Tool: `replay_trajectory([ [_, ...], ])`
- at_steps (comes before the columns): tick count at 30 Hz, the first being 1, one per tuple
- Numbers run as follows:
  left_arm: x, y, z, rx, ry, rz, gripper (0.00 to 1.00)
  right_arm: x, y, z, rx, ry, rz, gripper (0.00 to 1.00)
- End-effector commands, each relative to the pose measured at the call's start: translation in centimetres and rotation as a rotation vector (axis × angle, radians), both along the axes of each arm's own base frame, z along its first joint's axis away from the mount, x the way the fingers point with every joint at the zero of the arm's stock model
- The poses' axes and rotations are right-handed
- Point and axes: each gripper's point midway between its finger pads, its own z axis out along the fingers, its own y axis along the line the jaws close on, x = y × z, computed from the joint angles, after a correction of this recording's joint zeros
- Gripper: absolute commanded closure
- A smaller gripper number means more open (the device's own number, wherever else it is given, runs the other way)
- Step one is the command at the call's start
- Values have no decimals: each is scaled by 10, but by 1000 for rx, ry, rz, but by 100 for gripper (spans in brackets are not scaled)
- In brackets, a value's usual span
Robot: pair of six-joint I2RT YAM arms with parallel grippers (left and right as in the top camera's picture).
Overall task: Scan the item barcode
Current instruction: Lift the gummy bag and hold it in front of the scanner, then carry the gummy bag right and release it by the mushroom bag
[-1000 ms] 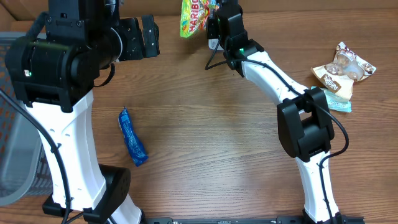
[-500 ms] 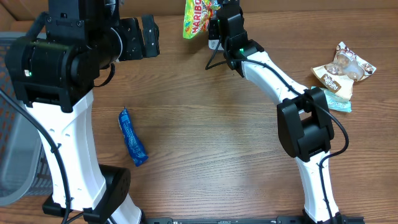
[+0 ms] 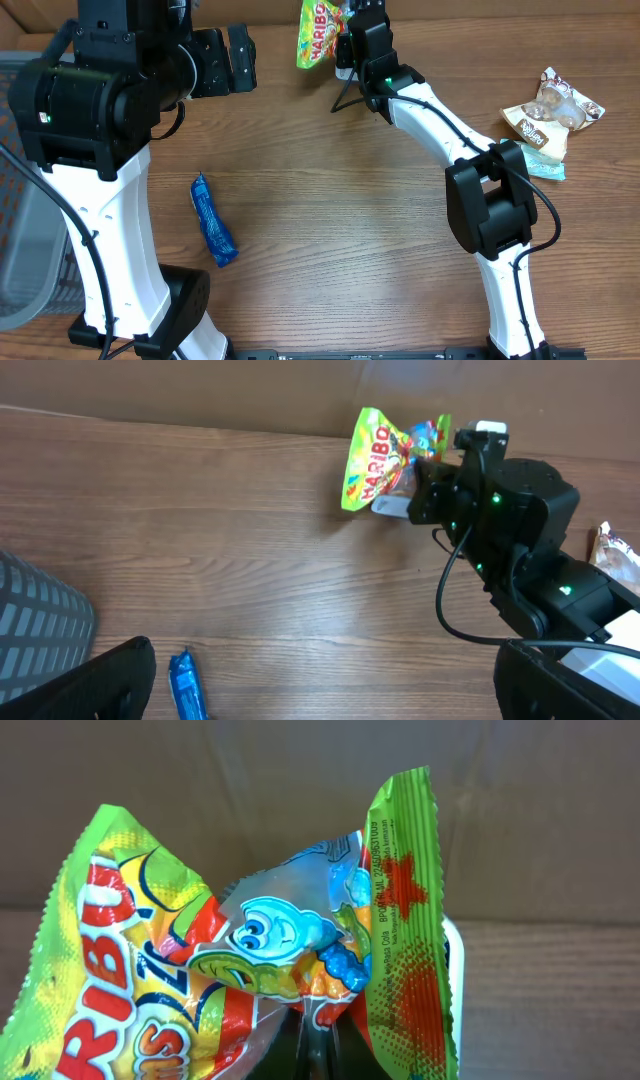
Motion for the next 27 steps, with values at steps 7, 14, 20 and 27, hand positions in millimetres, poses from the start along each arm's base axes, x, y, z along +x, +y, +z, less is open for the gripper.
replay_trajectory([
  [7,0,0,1,1,-5,4,0,-34,7,48,28,95,103,96],
  [14,0,0,1,1,-5,4,0,-108,-13,113,104,249,116,96],
  [20,0,0,1,1,-5,4,0,-167,-62,156,109,336,44,96],
  [27,0,0,1,1,-5,4,0,-194,-185,146,95,481,-288,96],
])
